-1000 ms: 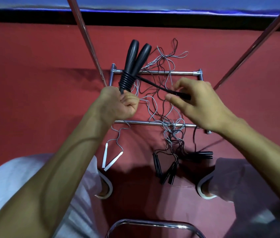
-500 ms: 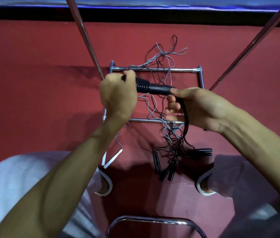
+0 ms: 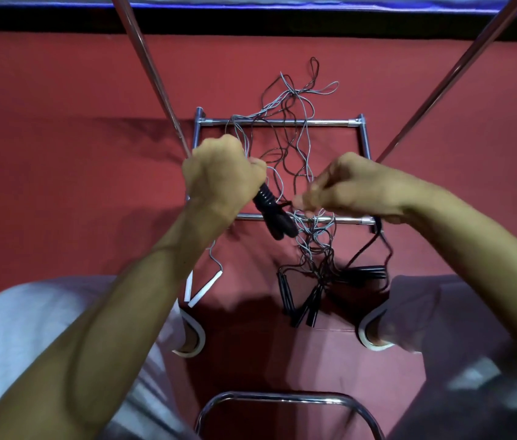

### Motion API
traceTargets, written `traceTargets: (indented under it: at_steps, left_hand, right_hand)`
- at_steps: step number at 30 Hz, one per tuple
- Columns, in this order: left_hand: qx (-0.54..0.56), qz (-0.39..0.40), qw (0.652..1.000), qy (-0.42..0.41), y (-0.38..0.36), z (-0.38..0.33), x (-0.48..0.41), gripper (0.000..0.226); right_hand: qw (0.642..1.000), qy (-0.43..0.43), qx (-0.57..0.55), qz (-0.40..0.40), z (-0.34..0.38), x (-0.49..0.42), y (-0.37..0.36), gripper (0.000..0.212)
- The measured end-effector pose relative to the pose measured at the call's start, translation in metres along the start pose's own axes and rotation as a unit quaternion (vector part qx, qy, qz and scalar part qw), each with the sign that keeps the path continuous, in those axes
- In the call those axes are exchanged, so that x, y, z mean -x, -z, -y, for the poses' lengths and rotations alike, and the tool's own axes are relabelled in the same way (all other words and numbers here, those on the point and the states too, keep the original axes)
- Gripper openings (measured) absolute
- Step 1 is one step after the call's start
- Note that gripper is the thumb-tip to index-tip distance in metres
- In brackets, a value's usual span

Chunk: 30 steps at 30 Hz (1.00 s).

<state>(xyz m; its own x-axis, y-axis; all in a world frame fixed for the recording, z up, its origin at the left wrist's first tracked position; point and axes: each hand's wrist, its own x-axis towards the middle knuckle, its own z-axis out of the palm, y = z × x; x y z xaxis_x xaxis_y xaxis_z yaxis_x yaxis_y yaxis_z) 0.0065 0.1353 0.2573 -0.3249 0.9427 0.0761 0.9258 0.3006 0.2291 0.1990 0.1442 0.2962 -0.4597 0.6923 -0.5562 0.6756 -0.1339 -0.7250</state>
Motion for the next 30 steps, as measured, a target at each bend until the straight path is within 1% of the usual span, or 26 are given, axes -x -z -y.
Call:
traceTargets:
  at_steps: [1, 2, 4, 6, 8, 9, 11, 12, 14, 15, 17, 20, 22, 27, 30]
  left_hand:
    - [-0.006, 0.022, 1.000, -0.001, -0.001, 0.000, 0.001, 0.035]
    - [-0.012, 0.042, 0.999, 0.000, -0.002, 0.000, 0.002, 0.036]
    - [-0.017, 0.074, 0.997, 0.008, -0.001, 0.003, 0.000, 0.037]
    - [-0.020, 0.100, 0.995, 0.015, 0.001, 0.006, -0.002, 0.037]
    - [-0.024, 0.142, 0.989, 0.017, 0.001, 0.005, -0.004, 0.033]
    - [-0.019, 0.168, 0.985, 0.017, 0.001, 0.006, -0.005, 0.030]
    - [0.015, 0.222, 0.975, 0.019, 0.000, 0.008, -0.009, 0.036]
    - [0.038, 0.245, 0.969, 0.015, 0.000, 0.010, -0.011, 0.038]
    - [0.080, 0.274, 0.958, -0.009, 0.004, 0.011, -0.014, 0.041]
    - [0.099, 0.285, 0.953, -0.023, 0.008, 0.011, -0.014, 0.044]
    - [0.135, 0.297, 0.944, -0.051, 0.015, 0.010, -0.014, 0.049]
    - [0.187, 0.282, 0.938, -0.072, 0.017, 0.010, -0.013, 0.052]
    - [0.223, 0.256, 0.938, -0.073, 0.016, 0.012, -0.013, 0.053]
    - [0.271, 0.184, 0.938, -0.115, 0.012, 0.015, -0.008, 0.051]
    - [0.317, 0.162, 0.927, -0.121, 0.012, 0.015, -0.005, 0.049]
  right_hand:
    - [0.995, 0.048, 0.087, -0.026, -0.001, 0.002, 0.001, 0.027]
    - [0.984, 0.089, 0.148, -0.049, -0.001, 0.002, 0.002, 0.018]
    - [0.958, 0.155, 0.226, -0.083, -0.002, 0.001, 0.002, 0.016]
    - [0.934, 0.222, 0.261, -0.101, -0.005, -0.001, 0.000, 0.012]
    - [0.922, 0.252, 0.276, -0.105, -0.011, -0.003, 0.001, 0.005]
    - [0.921, 0.256, 0.276, -0.103, -0.013, -0.004, 0.004, 0.010]
    - [0.926, 0.250, 0.271, -0.082, -0.016, -0.003, 0.012, 0.024]
    - [0.935, 0.239, 0.255, -0.063, -0.017, -0.003, 0.016, 0.030]
    - [0.963, 0.208, 0.169, -0.002, -0.018, -0.001, 0.022, 0.037]
    - [0.975, 0.192, 0.110, 0.033, -0.019, -0.002, 0.023, 0.038]
    - [0.983, 0.169, 0.016, 0.076, -0.024, -0.005, 0.023, 0.037]
    - [0.986, 0.136, -0.063, 0.074, -0.030, -0.011, 0.023, 0.039]
    - [0.985, 0.119, -0.108, 0.061, -0.032, -0.015, 0.023, 0.038]
    - [0.976, 0.082, -0.194, 0.054, -0.029, -0.021, 0.011, 0.039]
    - [0.955, 0.059, -0.273, 0.094, -0.022, -0.019, 0.008, 0.036]
